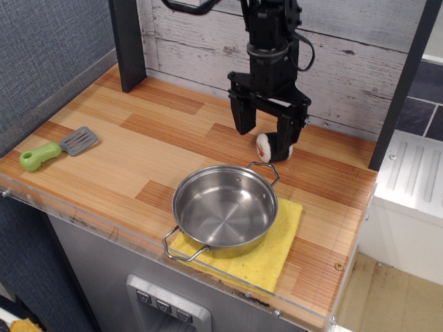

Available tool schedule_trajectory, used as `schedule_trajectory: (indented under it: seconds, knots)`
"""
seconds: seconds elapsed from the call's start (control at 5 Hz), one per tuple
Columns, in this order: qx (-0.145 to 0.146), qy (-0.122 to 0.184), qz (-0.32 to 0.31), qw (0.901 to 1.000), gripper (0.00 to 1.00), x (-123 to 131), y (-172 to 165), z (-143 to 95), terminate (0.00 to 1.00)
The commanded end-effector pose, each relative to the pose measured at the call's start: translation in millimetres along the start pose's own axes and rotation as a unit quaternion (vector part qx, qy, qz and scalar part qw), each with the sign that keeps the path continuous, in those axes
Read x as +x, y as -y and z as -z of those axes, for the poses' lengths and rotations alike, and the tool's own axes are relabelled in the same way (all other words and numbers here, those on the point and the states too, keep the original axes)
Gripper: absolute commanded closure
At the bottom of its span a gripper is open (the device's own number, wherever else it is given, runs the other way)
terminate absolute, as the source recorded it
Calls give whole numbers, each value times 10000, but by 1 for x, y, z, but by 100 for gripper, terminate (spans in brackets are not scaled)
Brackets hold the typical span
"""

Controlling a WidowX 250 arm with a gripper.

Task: Put the sushi roll inside the pan

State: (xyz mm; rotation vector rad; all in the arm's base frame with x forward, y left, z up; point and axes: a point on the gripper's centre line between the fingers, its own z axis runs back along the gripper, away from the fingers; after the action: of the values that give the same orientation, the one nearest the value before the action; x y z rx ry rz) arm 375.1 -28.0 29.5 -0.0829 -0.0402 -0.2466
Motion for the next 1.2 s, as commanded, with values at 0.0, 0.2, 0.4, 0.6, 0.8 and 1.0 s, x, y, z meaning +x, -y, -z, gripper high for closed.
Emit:
schedule_trajectory:
  seconds: [0.0, 0.2, 0.4, 0.6, 0.8, 1.0]
  knots:
    - [13, 129, 72, 9999, 100, -1, 1, -2, 0]
    - [-62, 214, 130, 9997, 100, -8, 1, -14, 0]
    - [-119, 467, 171, 9987, 100, -15, 1, -53, 0]
    - [-48, 948, 170, 9953, 100, -40, 12, -103, 0]
    - [-258, 989, 227, 9945, 100, -72, 25, -128, 0]
    - [-188, 748, 309, 9965, 100, -104, 31, -112, 0]
